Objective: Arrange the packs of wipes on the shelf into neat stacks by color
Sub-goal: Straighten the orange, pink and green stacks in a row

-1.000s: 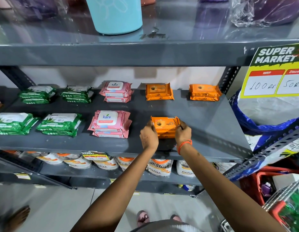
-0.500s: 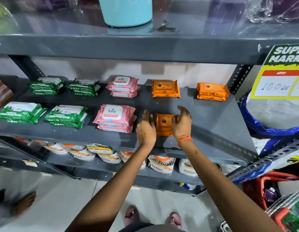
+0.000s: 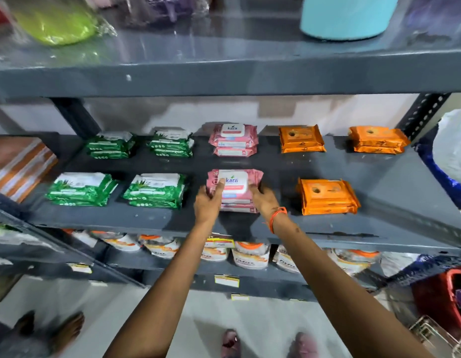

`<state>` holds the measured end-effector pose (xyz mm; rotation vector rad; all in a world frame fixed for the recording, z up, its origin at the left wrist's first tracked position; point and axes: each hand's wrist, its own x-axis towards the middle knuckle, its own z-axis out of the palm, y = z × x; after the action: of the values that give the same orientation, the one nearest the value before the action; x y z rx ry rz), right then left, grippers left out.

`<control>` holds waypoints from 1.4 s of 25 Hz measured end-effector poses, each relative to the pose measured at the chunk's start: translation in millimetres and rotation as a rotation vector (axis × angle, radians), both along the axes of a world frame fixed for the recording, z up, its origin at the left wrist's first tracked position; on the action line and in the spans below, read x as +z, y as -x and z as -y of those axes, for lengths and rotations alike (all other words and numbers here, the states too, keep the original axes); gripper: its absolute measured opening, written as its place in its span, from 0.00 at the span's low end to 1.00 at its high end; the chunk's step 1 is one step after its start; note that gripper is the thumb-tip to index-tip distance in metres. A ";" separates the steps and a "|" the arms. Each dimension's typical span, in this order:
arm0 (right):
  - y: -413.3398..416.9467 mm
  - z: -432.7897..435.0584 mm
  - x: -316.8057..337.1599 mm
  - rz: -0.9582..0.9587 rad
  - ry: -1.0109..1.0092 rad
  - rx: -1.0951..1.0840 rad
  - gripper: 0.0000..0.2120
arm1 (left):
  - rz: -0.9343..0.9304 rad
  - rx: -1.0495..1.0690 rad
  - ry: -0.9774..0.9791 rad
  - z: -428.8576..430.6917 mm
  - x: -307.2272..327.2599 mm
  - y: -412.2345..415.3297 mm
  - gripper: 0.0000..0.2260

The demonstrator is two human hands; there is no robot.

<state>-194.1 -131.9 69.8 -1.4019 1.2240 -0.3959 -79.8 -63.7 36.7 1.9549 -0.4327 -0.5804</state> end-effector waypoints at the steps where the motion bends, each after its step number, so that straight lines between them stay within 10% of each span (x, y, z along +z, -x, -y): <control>1: -5.1 -2.1 -1.6 -0.004 -0.003 -0.020 0.20 | 0.005 -0.009 0.017 -2.1 -1.1 -5.0 0.26; 17: -50.9 -28.9 43.4 -0.146 0.480 0.075 0.25 | 0.436 -0.010 0.044 -32.5 37.4 -30.3 0.29; 35: -192.2 -103.8 -3.3 -0.257 0.182 0.092 0.20 | 0.068 -0.036 -0.085 -109.9 10.7 -183.9 0.29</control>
<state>-1.9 -28.0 66.6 -1.6988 1.3497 -0.2740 104.0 46.3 47.4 2.0564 -0.4934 -0.5649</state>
